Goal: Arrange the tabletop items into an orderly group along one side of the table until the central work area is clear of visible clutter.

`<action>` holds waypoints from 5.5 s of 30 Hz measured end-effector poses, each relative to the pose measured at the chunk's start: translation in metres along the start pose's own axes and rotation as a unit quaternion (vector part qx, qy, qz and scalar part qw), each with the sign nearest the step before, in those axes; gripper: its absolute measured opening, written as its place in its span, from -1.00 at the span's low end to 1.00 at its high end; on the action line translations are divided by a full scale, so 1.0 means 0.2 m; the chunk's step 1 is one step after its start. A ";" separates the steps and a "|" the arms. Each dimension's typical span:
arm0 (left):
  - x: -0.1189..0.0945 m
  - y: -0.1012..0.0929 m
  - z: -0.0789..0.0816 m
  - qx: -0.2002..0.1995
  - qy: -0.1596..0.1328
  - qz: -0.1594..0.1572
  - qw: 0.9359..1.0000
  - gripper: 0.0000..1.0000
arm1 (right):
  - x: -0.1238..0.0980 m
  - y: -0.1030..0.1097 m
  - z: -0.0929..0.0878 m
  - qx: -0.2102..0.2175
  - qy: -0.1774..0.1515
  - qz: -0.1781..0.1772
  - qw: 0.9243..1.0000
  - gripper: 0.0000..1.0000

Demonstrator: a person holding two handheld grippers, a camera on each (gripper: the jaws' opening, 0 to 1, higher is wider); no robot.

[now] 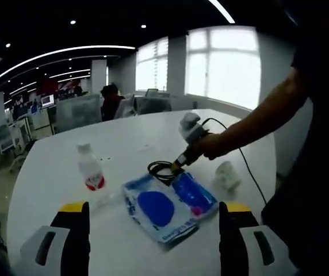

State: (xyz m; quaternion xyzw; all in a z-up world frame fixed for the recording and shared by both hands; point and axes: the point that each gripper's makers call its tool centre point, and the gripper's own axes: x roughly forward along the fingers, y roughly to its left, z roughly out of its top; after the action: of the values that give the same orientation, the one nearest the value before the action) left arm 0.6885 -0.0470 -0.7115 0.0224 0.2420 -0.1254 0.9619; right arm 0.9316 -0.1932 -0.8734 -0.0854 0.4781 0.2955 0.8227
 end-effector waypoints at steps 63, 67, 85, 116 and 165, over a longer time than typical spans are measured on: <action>-0.02 -0.15 0.04 0.018 -0.004 -0.018 1.000 0.84 | -0.66 -0.47 -0.22 0.153 -0.100 0.035 0.982 -0.86; -0.04 -0.16 0.03 0.017 -0.005 -0.015 1.000 0.84 | -0.64 -0.51 -0.27 0.162 -0.095 0.031 0.982 -0.86; -0.12 -0.22 -0.05 0.003 0.003 0.001 1.000 0.83 | -0.57 -0.56 -0.49 0.202 -0.060 0.019 0.977 -0.85; -0.10 -0.28 -0.03 0.000 0.011 0.009 1.000 0.81 | -0.66 -0.47 -0.32 0.061 -0.131 0.032 0.989 -0.54; 0.06 -0.48 -0.30 -0.205 0.050 0.040 0.977 0.51 | -0.53 0.32 0.16 -0.256 -0.110 0.236 0.931 0.07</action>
State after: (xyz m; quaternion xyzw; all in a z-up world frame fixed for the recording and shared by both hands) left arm 0.6468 -0.1373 -0.7678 -0.1591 0.3088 -0.0336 0.9371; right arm 0.8805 -0.1701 -0.7583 -0.1450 0.2987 0.6013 0.7267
